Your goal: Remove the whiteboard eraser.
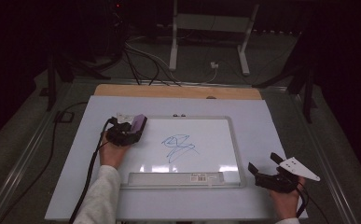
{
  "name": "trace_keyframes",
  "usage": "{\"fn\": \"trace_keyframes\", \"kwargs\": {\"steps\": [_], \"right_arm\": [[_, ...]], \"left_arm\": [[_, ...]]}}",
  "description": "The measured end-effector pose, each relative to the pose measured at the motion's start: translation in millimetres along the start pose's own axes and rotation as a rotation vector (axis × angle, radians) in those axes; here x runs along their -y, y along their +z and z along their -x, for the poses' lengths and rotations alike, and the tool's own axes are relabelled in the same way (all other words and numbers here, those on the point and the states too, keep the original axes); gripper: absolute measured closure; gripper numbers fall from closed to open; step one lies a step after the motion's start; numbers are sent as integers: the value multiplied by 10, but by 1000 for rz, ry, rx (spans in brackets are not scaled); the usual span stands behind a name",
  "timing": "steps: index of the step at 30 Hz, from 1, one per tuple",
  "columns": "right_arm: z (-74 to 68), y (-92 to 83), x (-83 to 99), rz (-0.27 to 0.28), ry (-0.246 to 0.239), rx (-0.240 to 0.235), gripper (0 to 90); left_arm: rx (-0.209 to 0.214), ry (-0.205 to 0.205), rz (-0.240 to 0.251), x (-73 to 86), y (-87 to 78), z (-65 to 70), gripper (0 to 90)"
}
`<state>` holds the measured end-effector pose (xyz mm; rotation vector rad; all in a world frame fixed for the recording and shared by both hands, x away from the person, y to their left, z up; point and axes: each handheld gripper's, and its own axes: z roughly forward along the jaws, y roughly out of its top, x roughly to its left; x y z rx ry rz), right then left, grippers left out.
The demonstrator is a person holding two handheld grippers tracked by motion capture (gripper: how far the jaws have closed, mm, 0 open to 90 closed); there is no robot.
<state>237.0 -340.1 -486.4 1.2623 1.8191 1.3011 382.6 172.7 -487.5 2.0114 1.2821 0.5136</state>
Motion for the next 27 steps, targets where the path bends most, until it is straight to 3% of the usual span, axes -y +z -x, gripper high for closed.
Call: {"fn": "trace_keyframes", "kwargs": {"steps": [4,12,20,27], "right_arm": [[3,-3,0,0,1,0,0],[5,-10,-1,2,3,-3,0],[5,-12,-1,1,0,-6,0],[3,-10,-1,0,-2,-8,0]], "left_arm": [[-17,-12,-13,8,35,3,446],[-9,-104,-10,22,56,-94,396],[2,-143,-28,68,83,-143,386],[4,-149,-31,69,62,-159,402]]}}
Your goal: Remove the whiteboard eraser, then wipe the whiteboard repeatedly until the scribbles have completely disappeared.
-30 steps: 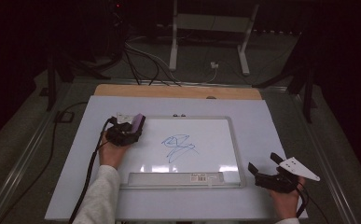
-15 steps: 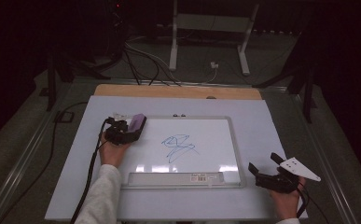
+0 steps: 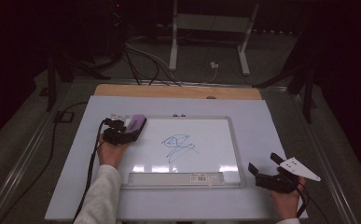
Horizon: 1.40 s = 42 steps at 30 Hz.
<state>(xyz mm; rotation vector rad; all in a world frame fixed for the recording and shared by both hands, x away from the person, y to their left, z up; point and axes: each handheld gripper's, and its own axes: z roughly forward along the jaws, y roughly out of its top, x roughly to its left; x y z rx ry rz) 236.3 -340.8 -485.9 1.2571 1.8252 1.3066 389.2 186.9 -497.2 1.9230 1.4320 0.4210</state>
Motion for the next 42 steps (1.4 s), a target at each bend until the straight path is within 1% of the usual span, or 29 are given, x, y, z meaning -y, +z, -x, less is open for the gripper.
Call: {"fn": "trace_keyframes", "kwargs": {"steps": [2,7,12,17,24,30,35,42], "right_arm": [[2,-1,1,-1,1,1,0],[0,0,0,-1,1,0,0],[0,3,1,-3,1,0,0],[2,3,1,-2,2,0,0],[2,0,0,0,3,2,0],[1,-2,6,-3,0,2,0],[15,-15,4,5,9,7,0],[14,-15,3,3,8,6,0]], "left_arm": [[1,7,6,-2,-17,8,403],[22,0,23,-15,-56,13,404],[39,5,34,-23,-99,33,403],[47,1,65,-41,-164,52,403],[55,22,74,-63,-226,103,403],[68,46,84,-92,-257,185,403],[83,67,92,-105,-276,283,403],[106,104,95,-116,-280,431,403]]}}
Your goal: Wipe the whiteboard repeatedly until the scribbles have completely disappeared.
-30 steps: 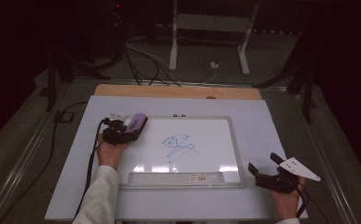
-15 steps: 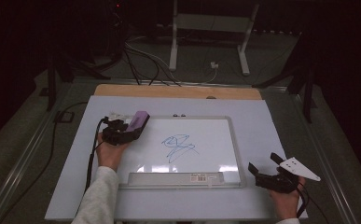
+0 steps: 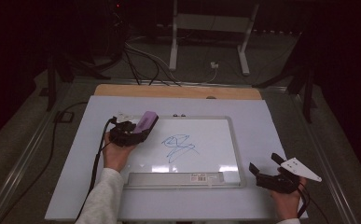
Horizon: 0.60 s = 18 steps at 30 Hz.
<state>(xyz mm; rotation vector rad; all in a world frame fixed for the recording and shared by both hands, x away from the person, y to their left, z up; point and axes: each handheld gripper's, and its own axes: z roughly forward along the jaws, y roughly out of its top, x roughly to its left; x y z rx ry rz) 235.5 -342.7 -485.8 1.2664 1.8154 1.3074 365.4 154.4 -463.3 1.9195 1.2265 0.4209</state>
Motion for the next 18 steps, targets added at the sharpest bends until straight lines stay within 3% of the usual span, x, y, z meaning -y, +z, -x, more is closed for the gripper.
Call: {"fn": "trace_keyframes", "kwargs": {"steps": [18], "right_arm": [[1,-2,-1,-1,1,0,0]], "left_arm": [[51,86,-45,25,171,335,403]]}}
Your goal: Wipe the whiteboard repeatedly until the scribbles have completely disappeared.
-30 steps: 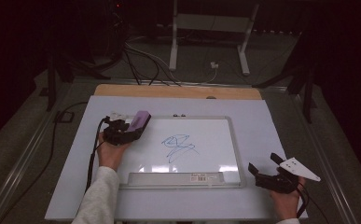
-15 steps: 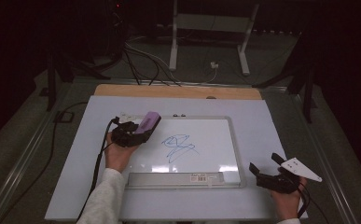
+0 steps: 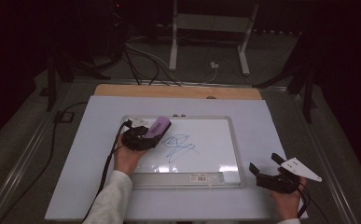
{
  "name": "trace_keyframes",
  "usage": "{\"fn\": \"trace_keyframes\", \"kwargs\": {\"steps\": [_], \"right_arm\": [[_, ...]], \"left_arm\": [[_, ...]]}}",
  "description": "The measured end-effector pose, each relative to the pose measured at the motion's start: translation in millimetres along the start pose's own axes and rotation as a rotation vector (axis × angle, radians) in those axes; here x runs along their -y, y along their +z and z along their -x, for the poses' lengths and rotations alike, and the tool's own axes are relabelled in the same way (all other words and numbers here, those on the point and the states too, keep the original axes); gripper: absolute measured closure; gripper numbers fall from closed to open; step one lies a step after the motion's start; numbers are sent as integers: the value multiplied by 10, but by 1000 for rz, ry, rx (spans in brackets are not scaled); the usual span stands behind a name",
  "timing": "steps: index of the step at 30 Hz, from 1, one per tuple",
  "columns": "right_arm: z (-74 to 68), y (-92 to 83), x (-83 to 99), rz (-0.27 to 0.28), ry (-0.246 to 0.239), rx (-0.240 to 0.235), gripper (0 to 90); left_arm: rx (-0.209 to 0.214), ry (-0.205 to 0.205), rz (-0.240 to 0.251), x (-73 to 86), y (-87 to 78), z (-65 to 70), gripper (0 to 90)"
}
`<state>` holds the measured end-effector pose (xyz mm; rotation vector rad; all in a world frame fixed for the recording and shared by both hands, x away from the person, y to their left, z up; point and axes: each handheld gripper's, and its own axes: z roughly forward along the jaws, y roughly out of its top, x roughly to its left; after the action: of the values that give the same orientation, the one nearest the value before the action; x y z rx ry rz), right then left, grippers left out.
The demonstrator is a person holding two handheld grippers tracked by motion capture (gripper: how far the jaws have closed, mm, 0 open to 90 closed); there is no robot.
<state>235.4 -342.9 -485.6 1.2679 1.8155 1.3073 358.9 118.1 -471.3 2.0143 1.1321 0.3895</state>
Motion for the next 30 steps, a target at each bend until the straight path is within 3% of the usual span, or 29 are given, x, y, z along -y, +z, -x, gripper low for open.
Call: {"fn": "trace_keyframes", "kwargs": {"steps": [8,19,23,27,30], "right_arm": [[2,-2,-1,3,-2,-1,0],[3,-2,-1,2,-2,-2,0],[3,-3,-1,3,-1,-3,0],[3,-1,-1,1,-2,-3,0],[3,3,0,-1,-2,-4,0]], "left_arm": [[28,23,-19,75,81,140,402],[4,95,-81,206,220,276,401],[-1,87,-84,206,241,283,382],[-12,82,-77,196,271,302,275],[-16,83,-64,149,281,329,267]]}}
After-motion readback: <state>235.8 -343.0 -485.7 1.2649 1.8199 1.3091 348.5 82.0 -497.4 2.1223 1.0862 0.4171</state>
